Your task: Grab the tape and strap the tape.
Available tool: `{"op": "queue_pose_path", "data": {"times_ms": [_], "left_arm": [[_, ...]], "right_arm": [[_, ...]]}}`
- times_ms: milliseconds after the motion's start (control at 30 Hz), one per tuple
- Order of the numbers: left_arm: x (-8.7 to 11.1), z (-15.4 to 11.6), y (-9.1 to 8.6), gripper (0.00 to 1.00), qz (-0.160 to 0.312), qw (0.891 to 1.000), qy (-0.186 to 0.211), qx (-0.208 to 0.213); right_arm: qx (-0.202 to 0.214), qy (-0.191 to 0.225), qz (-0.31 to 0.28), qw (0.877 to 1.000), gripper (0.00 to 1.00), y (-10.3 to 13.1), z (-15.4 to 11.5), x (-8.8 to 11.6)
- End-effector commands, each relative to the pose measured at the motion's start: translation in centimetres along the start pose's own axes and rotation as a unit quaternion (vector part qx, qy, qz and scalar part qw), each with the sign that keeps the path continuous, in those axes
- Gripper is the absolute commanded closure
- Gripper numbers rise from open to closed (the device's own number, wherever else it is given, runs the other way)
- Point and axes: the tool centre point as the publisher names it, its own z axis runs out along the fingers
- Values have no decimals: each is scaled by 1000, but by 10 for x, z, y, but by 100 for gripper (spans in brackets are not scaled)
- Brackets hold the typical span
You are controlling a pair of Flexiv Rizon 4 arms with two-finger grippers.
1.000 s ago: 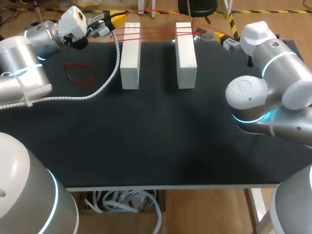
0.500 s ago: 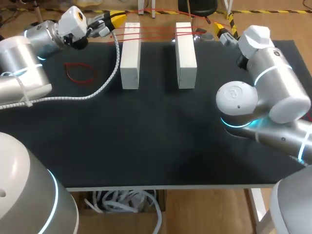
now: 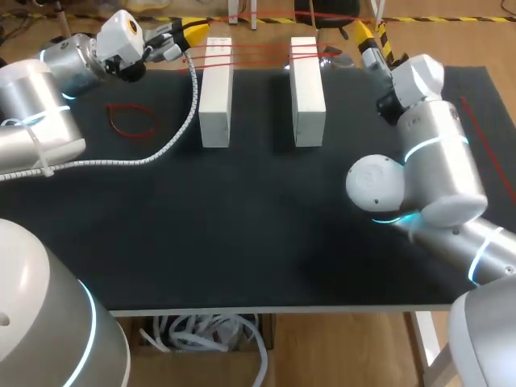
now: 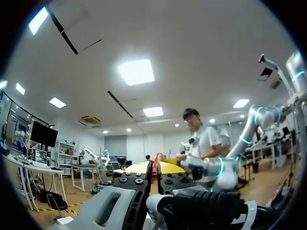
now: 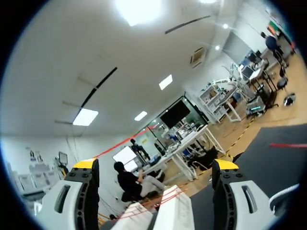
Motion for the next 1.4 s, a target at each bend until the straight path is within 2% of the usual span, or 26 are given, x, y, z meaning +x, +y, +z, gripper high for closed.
{"op": "queue_pose_path", "data": {"times_ms": [33,467,567,633,1133,1200,1267,1400], "left_arm": [[1,0,1,100,1,1000,-1,1],[1,0,1,100,1,1000,-1,1],[1,0,1,100,1,1000,-1,1],[1,0,1,100,1,1000,-1,1],[1,0,1,100,1,1000,-1,1],[1,0,1,100,1,1000,-1,1],[1,0,1,100,1,1000,-1,1],[1,0,1,100,1,1000,-1,1]], "right_arm": [[-117,81,80,987,0,-4,0,-6],[-108,79,103,986,0,6,-3,15],[-100,85,81,988,0,8,-5,18],[-79,98,7,992,0,8,-6,16],[-79,98,7,992,0,8,-6,16],[-89,93,53,990,0,7,-6,23],[-92,99,73,988,0,8,-6,33],[-92,81,104,987,0,13,-8,43]]}}
